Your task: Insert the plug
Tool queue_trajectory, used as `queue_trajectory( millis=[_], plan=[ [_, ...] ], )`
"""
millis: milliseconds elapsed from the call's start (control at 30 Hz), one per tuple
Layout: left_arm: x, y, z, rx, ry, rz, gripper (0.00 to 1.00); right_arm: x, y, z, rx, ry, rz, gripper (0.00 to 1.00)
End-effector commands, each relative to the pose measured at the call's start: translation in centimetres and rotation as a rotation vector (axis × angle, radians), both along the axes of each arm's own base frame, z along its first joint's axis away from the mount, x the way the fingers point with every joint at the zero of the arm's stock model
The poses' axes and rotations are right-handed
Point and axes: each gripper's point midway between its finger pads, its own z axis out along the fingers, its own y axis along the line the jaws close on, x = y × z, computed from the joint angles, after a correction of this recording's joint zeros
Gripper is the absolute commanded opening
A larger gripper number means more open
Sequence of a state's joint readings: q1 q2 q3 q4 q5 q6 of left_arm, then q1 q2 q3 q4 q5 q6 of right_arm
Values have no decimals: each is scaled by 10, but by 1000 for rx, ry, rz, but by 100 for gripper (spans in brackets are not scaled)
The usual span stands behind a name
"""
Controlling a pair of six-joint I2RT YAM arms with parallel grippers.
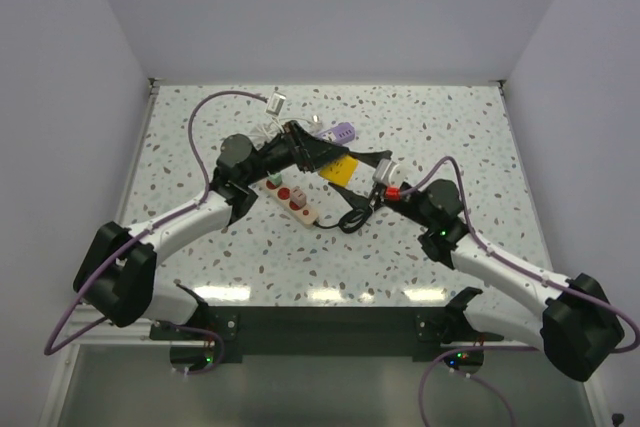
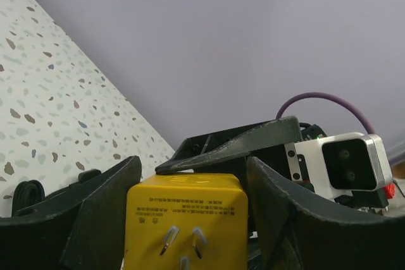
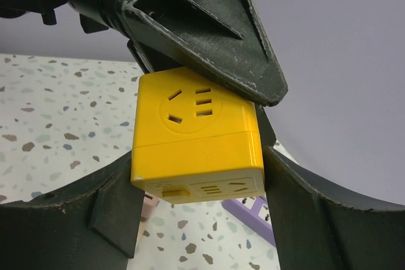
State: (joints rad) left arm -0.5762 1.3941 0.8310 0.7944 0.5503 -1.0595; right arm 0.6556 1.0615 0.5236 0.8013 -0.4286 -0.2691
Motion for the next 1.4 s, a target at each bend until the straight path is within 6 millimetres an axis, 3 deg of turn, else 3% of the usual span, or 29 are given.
queue_trajectory(
  millis=[0,67,100,267,500,633,867,1100,1367],
  plan=[
    [-20,-1,25,-40,-131,-74,75,6,3,29,66,12,-12,5],
    [-18,0,28,-27,-169,-60,95,11,3,30,61,52,-30,2],
    [-16,2,30,-6,-215,-39,100,13,4,29,59,76,-33,1],
    [-3,15,46,44,-322,51,100,17,1,27,43,167,-67,0],
    [10,53,59,80,-451,178,100,18,-12,31,64,273,-130,0],
    [3,64,62,86,-539,188,100,21,-14,33,63,344,-139,0],
    [-21,68,61,138,-721,140,100,39,-28,38,165,528,-69,0],
    [-33,62,48,130,-728,51,100,35,-12,39,204,678,164,0],
    [-20,60,33,191,-714,65,100,31,-5,47,245,746,315,0]
  ],
)
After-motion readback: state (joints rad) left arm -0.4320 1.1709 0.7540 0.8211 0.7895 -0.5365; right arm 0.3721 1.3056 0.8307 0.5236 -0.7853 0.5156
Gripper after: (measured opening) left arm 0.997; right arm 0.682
